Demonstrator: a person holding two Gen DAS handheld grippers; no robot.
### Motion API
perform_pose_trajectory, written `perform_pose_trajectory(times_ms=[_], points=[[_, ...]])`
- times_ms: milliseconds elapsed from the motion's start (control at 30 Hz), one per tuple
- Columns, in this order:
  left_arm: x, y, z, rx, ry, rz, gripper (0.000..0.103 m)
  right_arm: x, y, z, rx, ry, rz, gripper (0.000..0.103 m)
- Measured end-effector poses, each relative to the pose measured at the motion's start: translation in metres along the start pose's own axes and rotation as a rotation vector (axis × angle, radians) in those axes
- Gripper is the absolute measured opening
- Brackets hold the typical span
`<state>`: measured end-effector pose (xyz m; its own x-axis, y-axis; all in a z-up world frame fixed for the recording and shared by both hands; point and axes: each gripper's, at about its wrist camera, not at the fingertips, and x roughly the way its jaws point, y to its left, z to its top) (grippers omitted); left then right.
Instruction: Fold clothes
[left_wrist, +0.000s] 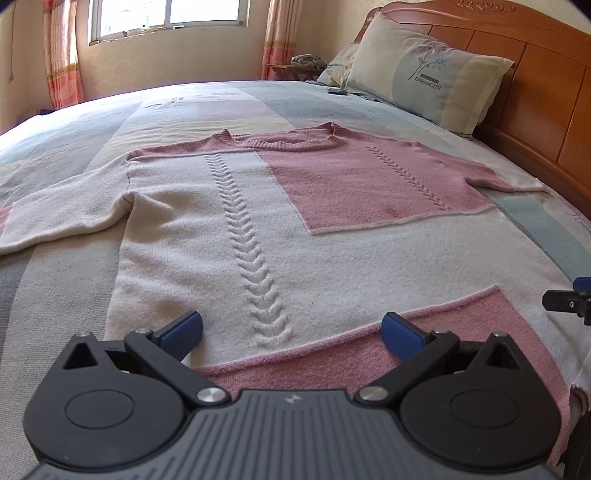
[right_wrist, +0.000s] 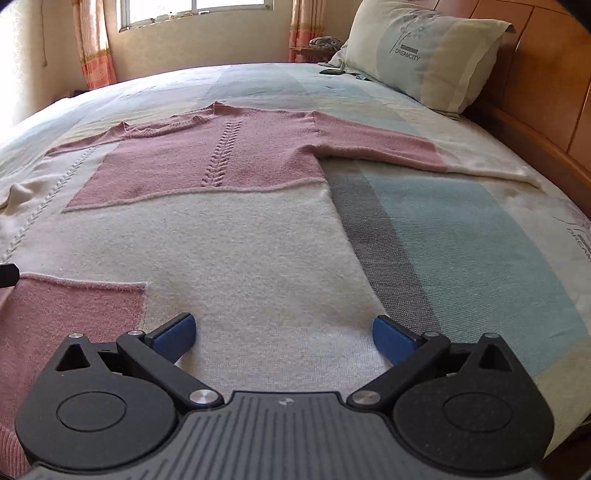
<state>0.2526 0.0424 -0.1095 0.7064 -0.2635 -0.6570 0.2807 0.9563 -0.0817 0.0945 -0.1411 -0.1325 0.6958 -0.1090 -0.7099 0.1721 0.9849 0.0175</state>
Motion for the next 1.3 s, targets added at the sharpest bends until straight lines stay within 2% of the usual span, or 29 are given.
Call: perform_pose_trajectory(times_ms=[67, 200, 267, 367, 433, 467, 533, 633, 700, 733, 833, 900, 1000, 1033, 1100, 1133, 1200, 1300], points=[[-0.003, 0.001, 0.002, -0.008, 0.008, -0.009, 0.102, -0.016, 0.0, -0.003, -0.002, -0.025, 0.025, 0.103], [-0.019, 0.007, 0.009, -0.083, 0.034, -0.106, 0.102, -0.023, 0.01, -0.01, -0.016, -0.021, 0.182, 0.103], [-0.028, 0.014, 0.01, -0.146, 0.056, -0.202, 0.102, -0.019, 0.013, -0.016, -0.011, -0.012, 0.226, 0.103], [-0.025, 0.023, 0.007, -0.267, 0.155, -0.367, 0.102, -0.019, 0.016, -0.027, -0.052, -0.061, 0.223, 0.103], [-0.017, 0.024, 0.002, -0.323, 0.23, -0.44, 0.102, -0.02, 0.018, -0.035, -0.079, -0.094, 0.221, 0.103], [-0.014, 0.024, 0.0, -0.328, 0.254, -0.438, 0.102, -0.02, 0.019, -0.038, -0.093, -0.11, 0.219, 0.103], [-0.015, 0.026, -0.001, -0.321, 0.253, -0.394, 0.102, -0.02, 0.02, -0.046, -0.121, -0.143, 0.217, 0.103], [-0.022, 0.041, 0.002, -0.333, 0.24, -0.276, 0.102, -0.021, 0.02, -0.048, -0.145, -0.153, 0.223, 0.103], [-0.023, 0.054, 0.003, -0.384, 0.227, -0.249, 0.102, -0.021, 0.022, -0.046, -0.147, -0.141, 0.215, 0.103], [-0.025, 0.058, 0.004, -0.412, 0.219, -0.262, 0.102, -0.022, 0.022, -0.047, -0.147, -0.141, 0.214, 0.103], [-0.035, 0.047, 0.011, -0.393, 0.212, -0.189, 0.102, -0.022, 0.023, -0.048, -0.146, -0.142, 0.207, 0.103], [-0.044, 0.028, 0.011, -0.354, 0.211, -0.224, 0.102, -0.023, 0.023, -0.048, -0.146, -0.131, 0.197, 0.103], [-0.049, 0.01, -0.004, -0.381, 0.216, -0.346, 0.102, -0.023, 0.024, -0.045, -0.145, -0.107, 0.191, 0.103], [-0.048, 0.008, -0.009, -0.388, 0.226, -0.349, 0.102, -0.023, 0.024, -0.044, -0.144, -0.098, 0.19, 0.103], [-0.043, 0.006, -0.027, -0.417, 0.254, -0.306, 0.102, -0.022, 0.025, -0.041, -0.143, -0.078, 0.184, 0.103], [-0.05, 0.008, -0.034, -0.428, 0.198, -0.322, 0.102, -0.022, 0.026, -0.04, -0.143, -0.069, 0.183, 0.103], [-0.061, 0.012, -0.047, -0.469, 0.148, -0.338, 0.102, -0.023, 0.026, -0.039, -0.145, -0.056, 0.185, 0.103], [-0.074, 0.011, -0.064, -0.455, 0.076, -0.347, 0.102, -0.024, 0.024, -0.039, -0.146, -0.041, 0.188, 0.103]])
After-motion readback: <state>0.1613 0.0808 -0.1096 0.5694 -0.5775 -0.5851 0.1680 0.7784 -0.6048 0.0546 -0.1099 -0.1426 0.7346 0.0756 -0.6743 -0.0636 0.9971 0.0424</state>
